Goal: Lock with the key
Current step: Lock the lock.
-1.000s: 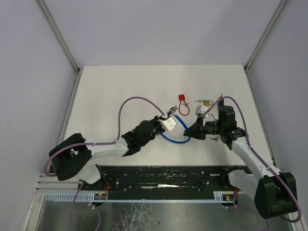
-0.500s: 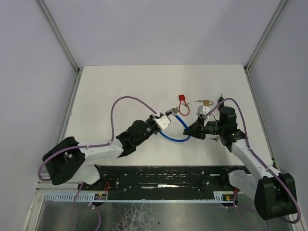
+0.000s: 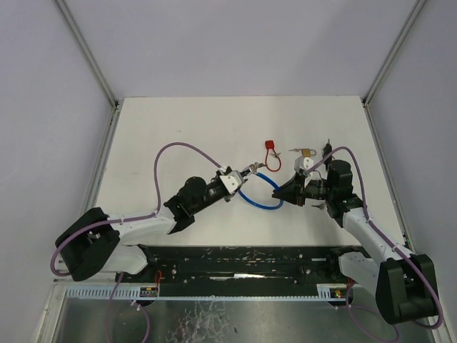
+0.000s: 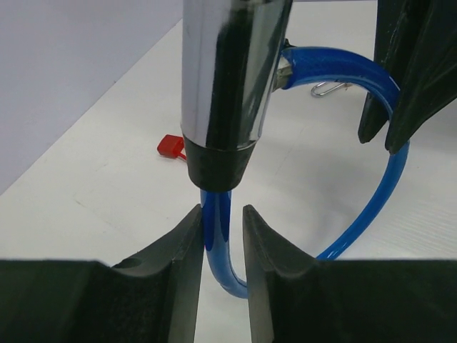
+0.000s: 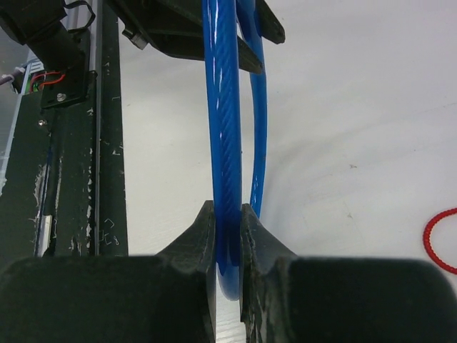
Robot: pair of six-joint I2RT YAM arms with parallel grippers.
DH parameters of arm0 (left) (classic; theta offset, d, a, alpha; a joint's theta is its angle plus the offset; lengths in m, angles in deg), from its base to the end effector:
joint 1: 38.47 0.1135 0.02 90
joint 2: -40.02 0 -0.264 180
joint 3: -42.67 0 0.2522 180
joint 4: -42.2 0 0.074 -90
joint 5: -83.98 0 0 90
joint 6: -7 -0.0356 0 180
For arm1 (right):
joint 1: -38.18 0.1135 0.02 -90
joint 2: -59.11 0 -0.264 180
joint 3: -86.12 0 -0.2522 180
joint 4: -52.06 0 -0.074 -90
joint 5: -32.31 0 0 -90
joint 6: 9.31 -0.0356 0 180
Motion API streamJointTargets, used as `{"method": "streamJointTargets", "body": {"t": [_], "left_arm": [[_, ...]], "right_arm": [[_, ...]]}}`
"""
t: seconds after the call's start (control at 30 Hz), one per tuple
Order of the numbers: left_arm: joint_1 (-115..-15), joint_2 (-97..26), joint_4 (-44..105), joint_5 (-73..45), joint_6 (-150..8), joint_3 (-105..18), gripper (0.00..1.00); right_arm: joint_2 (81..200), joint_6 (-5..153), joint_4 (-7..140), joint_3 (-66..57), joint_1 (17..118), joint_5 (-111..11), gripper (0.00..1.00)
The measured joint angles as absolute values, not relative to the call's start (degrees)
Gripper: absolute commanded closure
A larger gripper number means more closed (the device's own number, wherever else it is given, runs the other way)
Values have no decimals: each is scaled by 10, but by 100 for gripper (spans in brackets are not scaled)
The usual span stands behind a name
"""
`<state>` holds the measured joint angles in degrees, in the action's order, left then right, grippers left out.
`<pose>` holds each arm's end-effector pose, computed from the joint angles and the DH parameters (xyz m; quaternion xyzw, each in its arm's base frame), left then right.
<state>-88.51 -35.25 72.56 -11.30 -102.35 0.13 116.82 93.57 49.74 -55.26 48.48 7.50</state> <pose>0.1737 -0.2124 0.2279 0.4365 0.5745 -0.2151 0.6581 0.1934 0.0680 0.2285 -0.4506 0.5979 0.4210 0.5121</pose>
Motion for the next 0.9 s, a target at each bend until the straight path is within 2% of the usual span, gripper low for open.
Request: {"method": "streamJointTargets", "body": {"t": [0.1,0.37,0.7,0.9], "left_arm": [[-873,-353,735,-132,-1003,2,65],[-814,-338,792,-221,-918,28,60],[-807,-340,831,-262,-876,30,57],[-788,-343,870,-259,-858,51,40]], "right_arm": [[1168,928,489,-553,484,85,100],[1168,910,468,-554,482,103,100],[1168,900,458,-556,481,111,100],[1168,897,458,-556,480,121,100]]}}
